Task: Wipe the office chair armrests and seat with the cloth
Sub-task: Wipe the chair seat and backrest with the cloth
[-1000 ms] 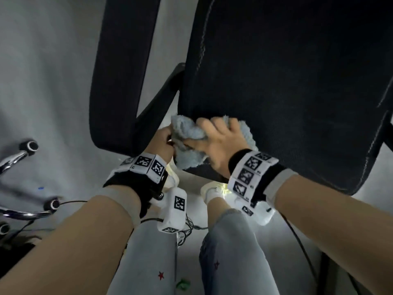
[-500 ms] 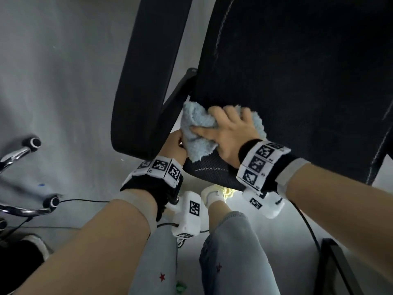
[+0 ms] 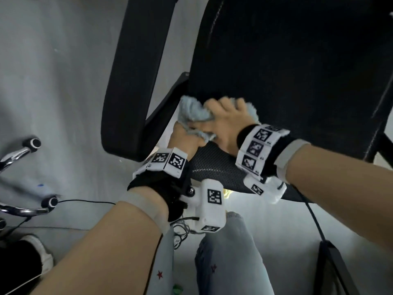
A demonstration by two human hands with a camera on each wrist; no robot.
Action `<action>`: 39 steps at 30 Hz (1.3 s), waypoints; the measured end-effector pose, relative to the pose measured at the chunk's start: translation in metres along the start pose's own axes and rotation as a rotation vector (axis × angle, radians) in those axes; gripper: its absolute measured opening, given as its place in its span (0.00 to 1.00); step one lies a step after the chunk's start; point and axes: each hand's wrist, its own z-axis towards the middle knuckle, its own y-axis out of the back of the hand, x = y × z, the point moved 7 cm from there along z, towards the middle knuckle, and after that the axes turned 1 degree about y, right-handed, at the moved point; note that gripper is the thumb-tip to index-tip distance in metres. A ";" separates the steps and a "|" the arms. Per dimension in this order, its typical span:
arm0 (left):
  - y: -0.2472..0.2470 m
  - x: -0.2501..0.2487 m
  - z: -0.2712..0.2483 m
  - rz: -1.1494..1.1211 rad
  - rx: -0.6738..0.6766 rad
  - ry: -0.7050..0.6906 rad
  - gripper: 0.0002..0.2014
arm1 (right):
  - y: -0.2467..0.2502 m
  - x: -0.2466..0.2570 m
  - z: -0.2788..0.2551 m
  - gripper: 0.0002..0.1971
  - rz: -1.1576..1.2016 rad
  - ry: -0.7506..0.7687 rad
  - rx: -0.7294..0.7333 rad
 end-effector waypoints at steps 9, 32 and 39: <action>-0.006 -0.017 0.027 -0.196 -0.069 0.179 0.64 | 0.054 -0.140 0.091 0.24 0.241 -0.466 -0.262; -0.008 -0.004 0.032 0.211 -0.210 0.327 0.57 | 0.041 -0.073 0.060 0.30 0.000 -0.064 -0.126; -0.010 0.003 0.035 0.197 -0.195 0.328 0.57 | 0.062 -0.186 0.074 0.24 0.399 -0.818 -0.328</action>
